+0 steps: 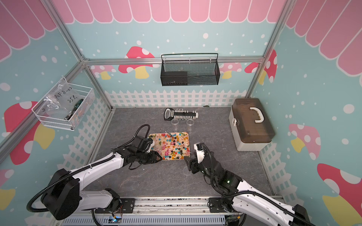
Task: Pour the candies out of the jar
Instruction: 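Pour the candies out of the jar onto the tray.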
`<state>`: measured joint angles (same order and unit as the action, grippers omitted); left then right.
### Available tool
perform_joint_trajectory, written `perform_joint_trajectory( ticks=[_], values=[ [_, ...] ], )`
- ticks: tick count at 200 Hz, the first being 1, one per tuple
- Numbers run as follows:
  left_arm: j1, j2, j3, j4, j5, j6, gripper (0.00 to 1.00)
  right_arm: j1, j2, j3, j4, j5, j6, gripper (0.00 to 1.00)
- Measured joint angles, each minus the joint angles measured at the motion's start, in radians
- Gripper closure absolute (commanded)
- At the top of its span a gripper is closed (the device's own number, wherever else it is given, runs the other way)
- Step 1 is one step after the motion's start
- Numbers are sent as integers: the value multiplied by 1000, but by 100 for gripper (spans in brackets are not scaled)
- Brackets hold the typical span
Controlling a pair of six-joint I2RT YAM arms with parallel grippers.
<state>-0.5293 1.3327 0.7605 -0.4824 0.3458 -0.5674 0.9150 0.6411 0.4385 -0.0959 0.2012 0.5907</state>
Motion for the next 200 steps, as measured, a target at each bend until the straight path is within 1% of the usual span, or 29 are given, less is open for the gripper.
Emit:
perform_joint_trajectory(
  ticks=[35,58,115,137,170,200],
  values=[
    [13,91,93,-112,0,50,54,0,0,0,17,-9,-30,35],
    [19,150,153,-204,-1,83,54,-1,29,0,51,-22,-52,35],
    [19,275,332,-393,-15,169,55,-5,198,0,173,-61,-114,35],
    [19,326,380,-462,-26,210,55,-6,249,0,212,-89,-129,35],
    [19,380,444,-577,-71,269,56,-10,280,0,247,-117,-140,35],
    [18,406,510,-677,-156,323,57,-14,280,0,282,-121,-134,35]
  ],
)
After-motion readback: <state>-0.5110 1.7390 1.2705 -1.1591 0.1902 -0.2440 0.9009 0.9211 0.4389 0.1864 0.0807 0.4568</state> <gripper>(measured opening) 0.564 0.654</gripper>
